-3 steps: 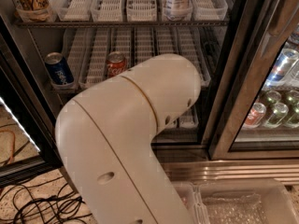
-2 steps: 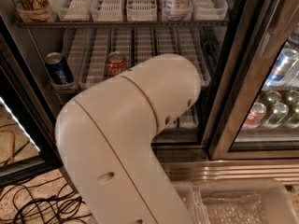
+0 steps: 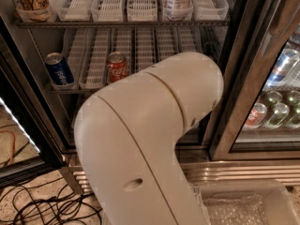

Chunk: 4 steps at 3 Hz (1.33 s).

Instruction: Pick redbull can from bottom shelf of fridge

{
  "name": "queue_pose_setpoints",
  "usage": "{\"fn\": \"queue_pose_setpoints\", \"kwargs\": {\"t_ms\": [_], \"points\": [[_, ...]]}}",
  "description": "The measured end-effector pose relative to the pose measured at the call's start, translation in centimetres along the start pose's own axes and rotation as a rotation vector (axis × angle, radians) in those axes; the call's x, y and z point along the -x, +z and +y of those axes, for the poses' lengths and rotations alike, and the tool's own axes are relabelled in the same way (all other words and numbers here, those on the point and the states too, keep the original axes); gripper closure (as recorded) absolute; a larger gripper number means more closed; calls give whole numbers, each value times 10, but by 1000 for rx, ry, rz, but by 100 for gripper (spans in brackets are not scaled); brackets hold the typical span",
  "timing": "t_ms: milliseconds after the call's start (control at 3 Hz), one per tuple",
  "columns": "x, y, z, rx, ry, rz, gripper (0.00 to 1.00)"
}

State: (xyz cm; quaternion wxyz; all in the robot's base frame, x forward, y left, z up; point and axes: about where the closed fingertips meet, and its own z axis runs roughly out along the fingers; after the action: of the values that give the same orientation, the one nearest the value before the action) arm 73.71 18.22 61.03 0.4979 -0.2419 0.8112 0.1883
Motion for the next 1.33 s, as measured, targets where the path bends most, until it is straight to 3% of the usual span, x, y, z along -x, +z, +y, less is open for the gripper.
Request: {"fn": "queue_pose_setpoints", "kwargs": {"t_ms": [333, 1333], "points": [[2, -23, 5, -7, 62, 12, 100], [11, -68, 30, 33, 124, 29, 100]]}}
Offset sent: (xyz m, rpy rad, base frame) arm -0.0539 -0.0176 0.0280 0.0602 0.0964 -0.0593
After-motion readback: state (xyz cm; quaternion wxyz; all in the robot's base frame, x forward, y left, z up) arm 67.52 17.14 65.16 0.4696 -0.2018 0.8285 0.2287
